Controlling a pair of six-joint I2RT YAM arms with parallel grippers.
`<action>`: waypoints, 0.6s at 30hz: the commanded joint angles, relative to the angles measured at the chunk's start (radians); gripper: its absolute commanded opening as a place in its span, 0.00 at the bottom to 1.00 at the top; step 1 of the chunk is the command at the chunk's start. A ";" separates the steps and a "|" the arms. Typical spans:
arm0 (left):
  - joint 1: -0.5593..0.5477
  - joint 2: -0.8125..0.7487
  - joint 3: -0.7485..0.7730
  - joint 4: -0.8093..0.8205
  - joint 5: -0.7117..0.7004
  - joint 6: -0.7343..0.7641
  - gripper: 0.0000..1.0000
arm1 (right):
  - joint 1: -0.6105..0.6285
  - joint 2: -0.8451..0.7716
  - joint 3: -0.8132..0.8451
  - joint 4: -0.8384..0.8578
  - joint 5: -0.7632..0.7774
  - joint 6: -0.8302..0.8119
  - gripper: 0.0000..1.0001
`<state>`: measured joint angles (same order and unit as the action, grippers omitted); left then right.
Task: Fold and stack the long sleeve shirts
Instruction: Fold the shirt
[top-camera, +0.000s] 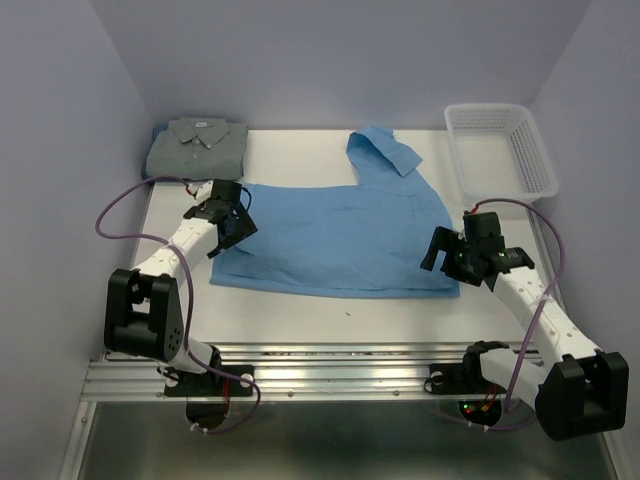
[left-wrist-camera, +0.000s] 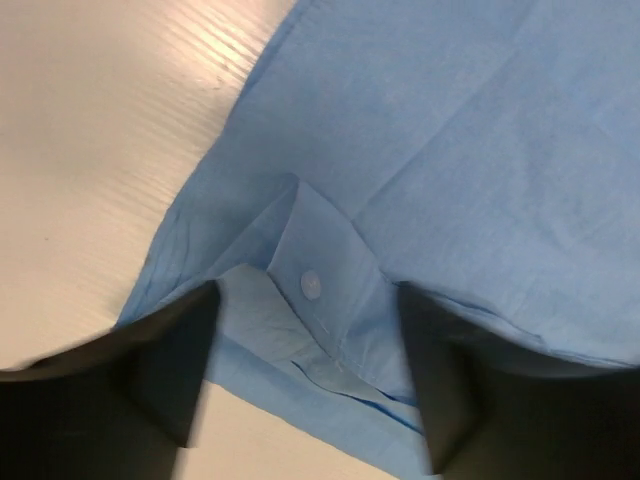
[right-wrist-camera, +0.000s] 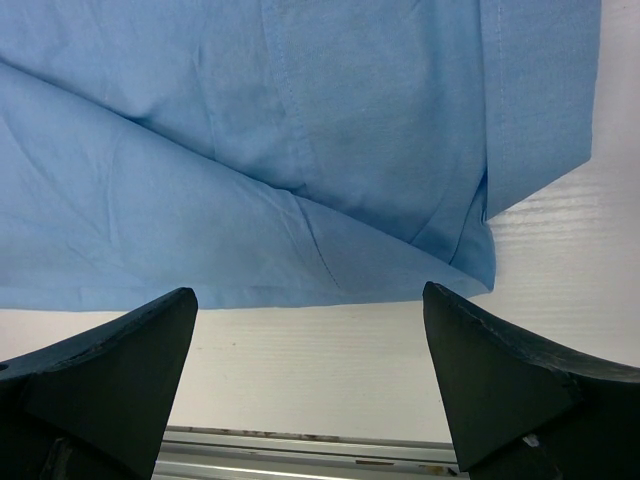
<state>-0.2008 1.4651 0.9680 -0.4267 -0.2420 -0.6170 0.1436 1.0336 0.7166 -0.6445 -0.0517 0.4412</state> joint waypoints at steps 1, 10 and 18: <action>0.004 -0.019 0.034 -0.030 -0.131 -0.041 0.99 | -0.006 -0.018 0.037 0.043 -0.045 -0.028 1.00; -0.026 -0.181 -0.029 0.202 0.200 -0.062 0.99 | -0.006 0.083 0.012 0.271 -0.339 -0.061 1.00; -0.058 -0.131 -0.290 0.419 0.434 -0.145 0.99 | 0.044 0.258 -0.017 0.341 -0.353 0.002 1.00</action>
<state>-0.2447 1.2953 0.7670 -0.1104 0.0715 -0.7189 0.1688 1.2407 0.7155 -0.3870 -0.3706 0.4049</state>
